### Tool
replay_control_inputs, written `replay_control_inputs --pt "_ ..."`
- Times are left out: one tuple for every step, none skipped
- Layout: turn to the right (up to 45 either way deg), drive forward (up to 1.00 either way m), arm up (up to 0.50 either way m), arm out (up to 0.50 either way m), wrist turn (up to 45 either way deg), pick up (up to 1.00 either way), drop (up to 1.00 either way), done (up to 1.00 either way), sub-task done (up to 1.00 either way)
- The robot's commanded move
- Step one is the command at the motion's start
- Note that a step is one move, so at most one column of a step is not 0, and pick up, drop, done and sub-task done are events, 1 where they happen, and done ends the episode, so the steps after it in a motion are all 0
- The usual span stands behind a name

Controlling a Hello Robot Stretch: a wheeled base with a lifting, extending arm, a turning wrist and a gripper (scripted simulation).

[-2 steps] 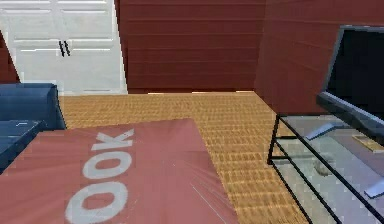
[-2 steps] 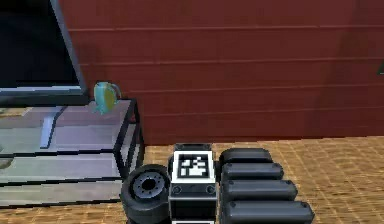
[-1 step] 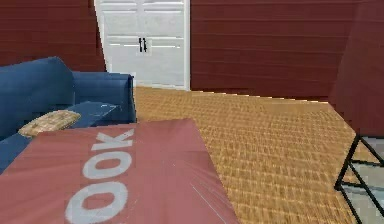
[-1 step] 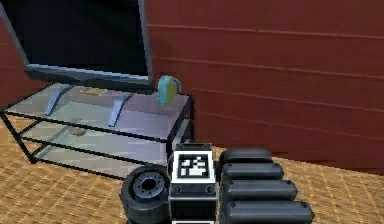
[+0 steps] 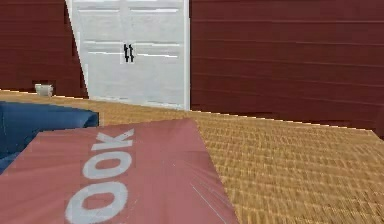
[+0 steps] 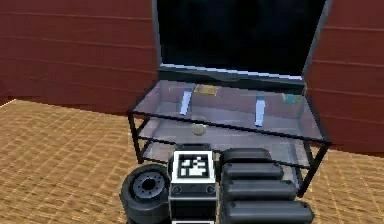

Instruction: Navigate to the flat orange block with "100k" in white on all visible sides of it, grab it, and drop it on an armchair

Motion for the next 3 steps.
replay_control_inputs --pt "0.0 1.0 0.0 0.0 0.0 0.0 0.0 0.0 0.0" --pt "0.0 0.55 0.0 0.0 0.0 0.0 0.0 0.0 0.0" --pt "-30.0 0.0 0.0 0.0 0.0 0.0 0.0 0.0 0.0"
